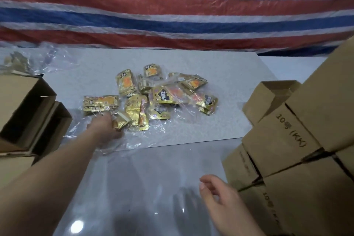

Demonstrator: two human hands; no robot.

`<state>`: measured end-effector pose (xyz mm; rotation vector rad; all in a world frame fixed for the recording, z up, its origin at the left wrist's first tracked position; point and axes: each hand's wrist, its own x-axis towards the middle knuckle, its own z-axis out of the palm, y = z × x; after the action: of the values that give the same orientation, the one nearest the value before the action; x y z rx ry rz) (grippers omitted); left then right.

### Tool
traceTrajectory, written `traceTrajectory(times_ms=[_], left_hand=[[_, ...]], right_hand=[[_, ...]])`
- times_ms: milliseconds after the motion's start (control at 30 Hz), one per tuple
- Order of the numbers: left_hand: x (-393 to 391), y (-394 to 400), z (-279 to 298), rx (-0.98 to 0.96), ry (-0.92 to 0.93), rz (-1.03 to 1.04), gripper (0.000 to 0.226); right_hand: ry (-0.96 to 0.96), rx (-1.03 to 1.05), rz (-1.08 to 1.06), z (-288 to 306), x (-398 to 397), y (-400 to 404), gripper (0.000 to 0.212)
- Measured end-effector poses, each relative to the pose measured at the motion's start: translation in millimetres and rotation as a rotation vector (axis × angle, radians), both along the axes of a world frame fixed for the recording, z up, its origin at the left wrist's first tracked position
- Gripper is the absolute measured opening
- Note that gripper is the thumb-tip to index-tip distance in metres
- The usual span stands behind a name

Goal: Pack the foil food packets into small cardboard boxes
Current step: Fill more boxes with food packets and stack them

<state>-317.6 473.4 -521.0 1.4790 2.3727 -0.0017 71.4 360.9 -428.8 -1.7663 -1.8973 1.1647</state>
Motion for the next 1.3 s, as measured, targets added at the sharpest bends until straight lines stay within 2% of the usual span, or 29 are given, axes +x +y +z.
traceTrajectory(times_ms=[167, 300, 400, 500, 567, 633, 733, 800, 833, 900, 967, 1200, 1267, 1300], left_hand=[[4, -16, 22, 0.048, -0.055, -0.006, 0.040], [20, -33, 80, 0.248, -0.288, 0.102, 0.046], [59, -57, 144, 0.421, -0.449, 0.086, 0.045], [109, -91, 210, 0.536, -0.550, -0.045, 0.021], [145, -115, 253, 0.598, -0.681, -0.115, 0.013], [179, -136, 286, 0.639, -0.789, -0.165, 0.013], [218, -155, 311, 0.646, -0.910, -0.194, 0.017], [233, -163, 318, 0.646, -0.881, -0.235, 0.019], [237, -166, 319, 0.637, -0.788, -0.284, 0.027], [241, -174, 317, 0.561, -0.514, -0.374, 0.053], [243, -181, 313, 0.454, -0.406, -0.389, 0.064], [256, -213, 264, 0.294, -0.390, -0.288, 0.065], [251, -223, 244, 0.267, -0.454, -0.257, 0.063], [247, -229, 233, 0.271, -0.555, -0.204, 0.061]], right_hand=[[0.063, -0.024, -0.026, 7, -6, 2, 0.013], [0.219, -0.085, -0.089, 32, -22, 8, 0.013], [0.433, -0.157, -0.109, 68, -45, 11, 0.007], [0.741, -0.253, -0.092, 119, -64, 10, 0.065], [0.883, -0.313, -0.025, 151, -74, 4, 0.081], [0.994, -0.333, 0.019, 175, -79, -4, 0.075], [1.094, -0.363, 0.001, 203, -72, -17, 0.052], [1.118, -0.360, 0.023, 215, -60, -24, 0.036], [1.131, -0.361, 0.033, 218, -52, -27, 0.033], [1.138, -0.374, 0.043, 220, -39, -33, 0.036], [1.108, -0.386, 0.040, 217, -29, -42, 0.042], [1.012, -0.511, 0.021, 178, -22, -76, 0.059], [0.983, -0.512, 0.029, 161, -15, -83, 0.052], [0.949, -0.485, 0.033, 152, -12, -86, 0.042]])
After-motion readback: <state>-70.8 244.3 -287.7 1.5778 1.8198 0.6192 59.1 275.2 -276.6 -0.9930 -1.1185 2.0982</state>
